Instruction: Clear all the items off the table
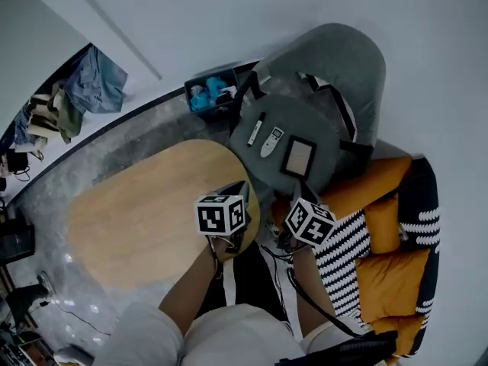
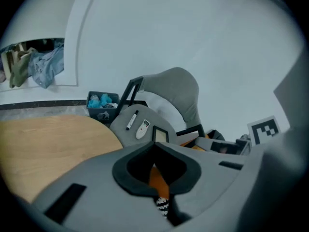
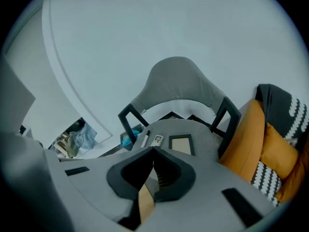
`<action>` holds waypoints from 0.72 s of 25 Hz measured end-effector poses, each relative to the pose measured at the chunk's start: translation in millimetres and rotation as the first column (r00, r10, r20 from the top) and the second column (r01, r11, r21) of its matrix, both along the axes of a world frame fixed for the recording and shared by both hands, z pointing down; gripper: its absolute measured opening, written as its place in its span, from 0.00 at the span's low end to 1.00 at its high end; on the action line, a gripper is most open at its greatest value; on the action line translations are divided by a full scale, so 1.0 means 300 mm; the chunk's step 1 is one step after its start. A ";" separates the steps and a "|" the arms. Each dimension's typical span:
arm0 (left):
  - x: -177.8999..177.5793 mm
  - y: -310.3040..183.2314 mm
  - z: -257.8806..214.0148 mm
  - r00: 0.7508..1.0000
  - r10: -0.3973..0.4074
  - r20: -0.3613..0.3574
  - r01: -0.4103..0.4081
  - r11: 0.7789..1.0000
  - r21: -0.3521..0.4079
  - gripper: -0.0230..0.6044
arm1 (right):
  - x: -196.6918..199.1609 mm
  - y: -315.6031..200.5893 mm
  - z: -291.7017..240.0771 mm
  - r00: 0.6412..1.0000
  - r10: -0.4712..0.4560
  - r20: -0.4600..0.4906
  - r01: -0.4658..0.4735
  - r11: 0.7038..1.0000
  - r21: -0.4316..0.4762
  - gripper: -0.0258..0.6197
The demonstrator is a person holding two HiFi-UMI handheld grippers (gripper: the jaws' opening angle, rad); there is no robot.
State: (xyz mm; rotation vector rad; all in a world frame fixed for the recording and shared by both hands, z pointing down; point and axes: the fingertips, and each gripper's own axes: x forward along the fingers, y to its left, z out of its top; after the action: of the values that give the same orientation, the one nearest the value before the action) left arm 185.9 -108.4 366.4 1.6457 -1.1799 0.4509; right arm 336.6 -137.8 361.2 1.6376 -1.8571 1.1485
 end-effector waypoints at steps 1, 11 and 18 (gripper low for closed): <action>-0.038 0.039 -0.046 1.000 -0.011 -0.004 0.011 1.000 0.018 0.05 | -0.035 0.017 -0.032 1.000 -0.023 -0.006 0.023 1.000 0.005 0.08; -0.709 0.420 -0.526 0.924 -0.379 0.057 0.353 0.900 0.256 0.05 | -0.538 0.191 -0.410 0.944 -0.318 -0.082 0.327 0.934 0.141 0.08; -1.121 0.680 -0.891 0.837 -0.532 0.126 0.401 0.754 0.520 0.05 | -0.995 0.372 -0.687 0.849 -0.520 -0.091 0.524 0.809 0.266 0.08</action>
State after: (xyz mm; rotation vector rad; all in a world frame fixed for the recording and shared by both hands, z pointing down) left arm -150.5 95.7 99.0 1.6271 -1.9771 0.0469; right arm 38.0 -26.2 155.1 1.1225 -2.3442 0.6520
